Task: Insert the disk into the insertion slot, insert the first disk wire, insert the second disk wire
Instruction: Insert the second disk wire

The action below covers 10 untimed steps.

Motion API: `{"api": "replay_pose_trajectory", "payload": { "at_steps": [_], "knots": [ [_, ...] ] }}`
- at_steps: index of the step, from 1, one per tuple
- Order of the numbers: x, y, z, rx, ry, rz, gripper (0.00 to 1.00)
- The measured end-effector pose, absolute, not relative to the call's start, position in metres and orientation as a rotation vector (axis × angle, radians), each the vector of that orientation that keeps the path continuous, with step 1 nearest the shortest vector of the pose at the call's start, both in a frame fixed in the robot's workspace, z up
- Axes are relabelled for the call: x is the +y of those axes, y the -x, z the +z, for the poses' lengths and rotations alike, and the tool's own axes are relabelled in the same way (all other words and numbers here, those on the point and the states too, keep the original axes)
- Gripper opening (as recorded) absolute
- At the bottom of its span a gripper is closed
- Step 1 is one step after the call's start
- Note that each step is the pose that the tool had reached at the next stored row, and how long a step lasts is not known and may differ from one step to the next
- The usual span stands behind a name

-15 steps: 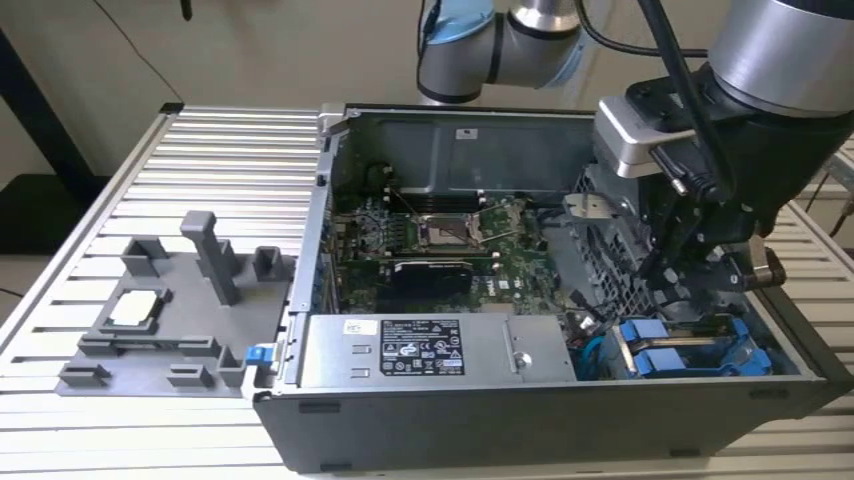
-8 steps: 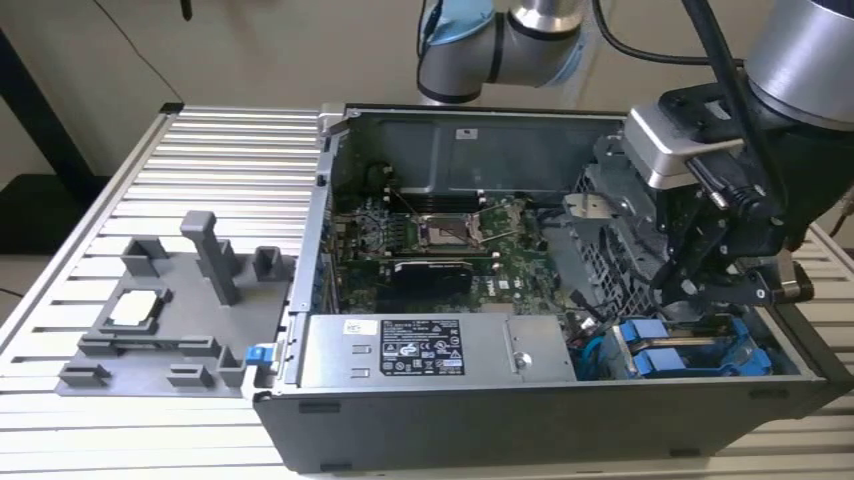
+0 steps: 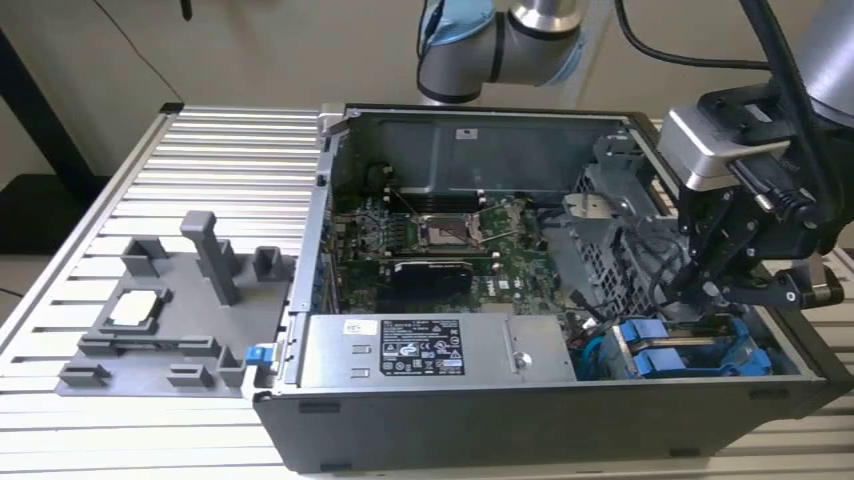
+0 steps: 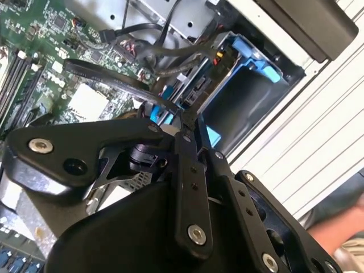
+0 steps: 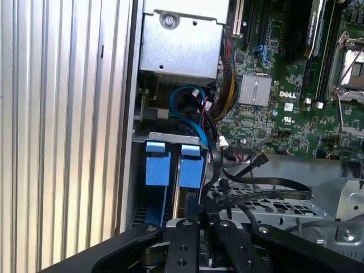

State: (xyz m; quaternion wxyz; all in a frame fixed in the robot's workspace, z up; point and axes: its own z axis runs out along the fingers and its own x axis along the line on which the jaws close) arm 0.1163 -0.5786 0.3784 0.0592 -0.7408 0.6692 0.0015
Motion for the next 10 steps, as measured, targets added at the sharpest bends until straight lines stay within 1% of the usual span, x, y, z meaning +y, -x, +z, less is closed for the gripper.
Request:
{"api": "replay_pose_trajectory", "payload": {
  "at_steps": [10],
  "knots": [
    [-0.5834, -0.1266, 0.3715, 2.012, 2.221, 0.054, 0.16]
  ]
}}
